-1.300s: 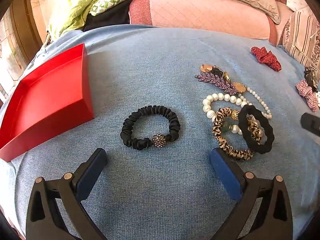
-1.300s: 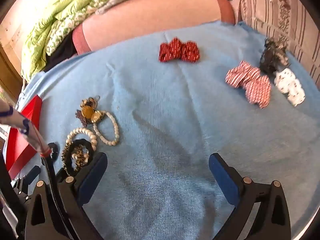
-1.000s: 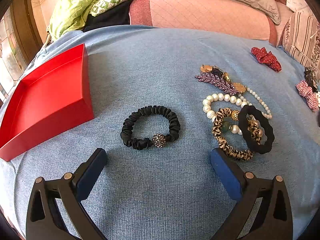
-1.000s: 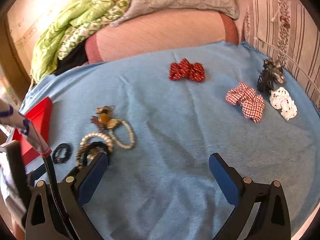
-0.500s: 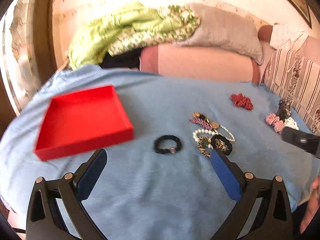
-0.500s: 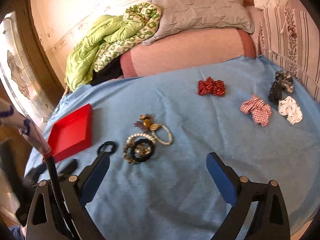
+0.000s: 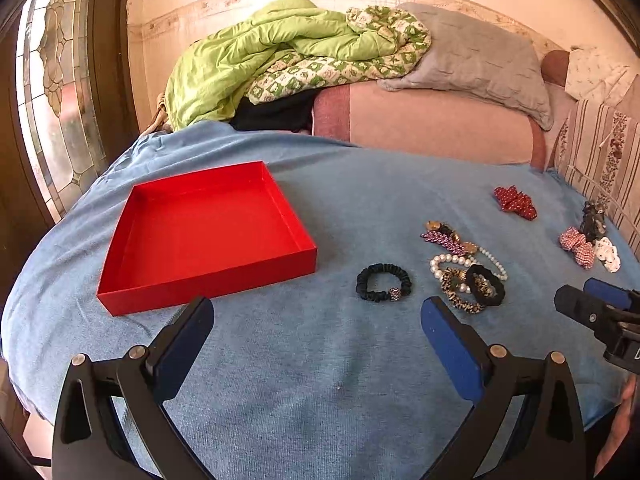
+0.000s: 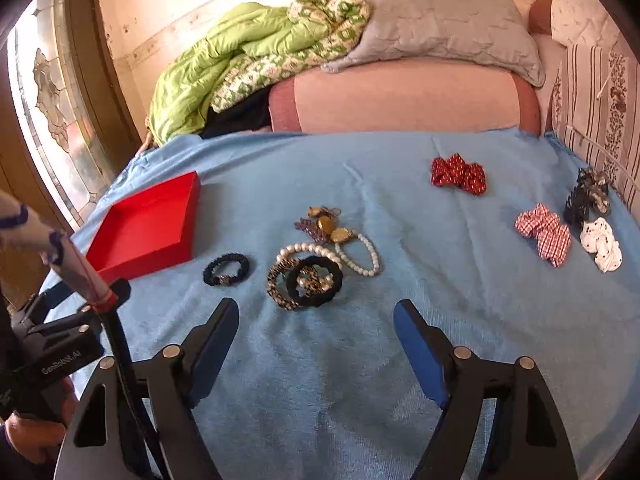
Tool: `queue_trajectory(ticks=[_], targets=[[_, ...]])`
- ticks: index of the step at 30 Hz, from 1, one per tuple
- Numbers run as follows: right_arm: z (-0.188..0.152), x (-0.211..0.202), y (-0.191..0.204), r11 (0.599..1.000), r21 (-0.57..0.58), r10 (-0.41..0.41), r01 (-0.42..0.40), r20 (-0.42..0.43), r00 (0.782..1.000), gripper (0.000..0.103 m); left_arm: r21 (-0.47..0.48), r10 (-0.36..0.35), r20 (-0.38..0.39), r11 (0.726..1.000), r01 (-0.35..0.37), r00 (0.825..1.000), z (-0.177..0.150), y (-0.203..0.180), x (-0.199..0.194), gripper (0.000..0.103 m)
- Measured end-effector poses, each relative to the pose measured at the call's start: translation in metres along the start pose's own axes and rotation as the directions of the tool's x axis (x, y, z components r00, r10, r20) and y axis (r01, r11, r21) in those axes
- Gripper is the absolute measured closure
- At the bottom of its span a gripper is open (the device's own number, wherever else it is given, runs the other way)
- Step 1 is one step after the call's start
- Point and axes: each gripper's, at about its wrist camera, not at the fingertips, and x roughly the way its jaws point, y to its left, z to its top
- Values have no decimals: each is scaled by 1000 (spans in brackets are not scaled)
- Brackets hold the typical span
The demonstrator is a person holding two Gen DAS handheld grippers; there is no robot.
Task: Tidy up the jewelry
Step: 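Move both tools toward the black bracelets beside the red tray, then grasp the black scrunchie bracelet with the left tool while the right grasps the black beaded bracelet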
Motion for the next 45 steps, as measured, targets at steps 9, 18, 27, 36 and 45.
queue_trajectory(ticks=[9, 18, 27, 36, 45], targets=[[-5, 10, 2, 1000, -25, 2, -2, -5, 1000, 23, -19, -5, -12, 1000, 5, 1000, -1, 4, 3, 0], [-7, 12, -2, 1000, -22, -1, 1, -8, 1000, 23, -13, -8, -21, 1000, 7, 1000, -1, 0, 5, 0], [-5, 18, -8, 1000, -1, 24, -24, -28, 999, 28, -9, -32, -28, 999, 32, 999, -1, 0, 9, 0], [11, 43, -28, 988, 121, 105, -95, -87, 991, 54, -71, -126, -89, 990, 120, 988, 15, 14, 38, 27], [25, 83, -44, 971, 216, 139, -103, -160, 977, 57, -43, -228, -206, 974, 223, 952, 24, -8, 81, 60]])
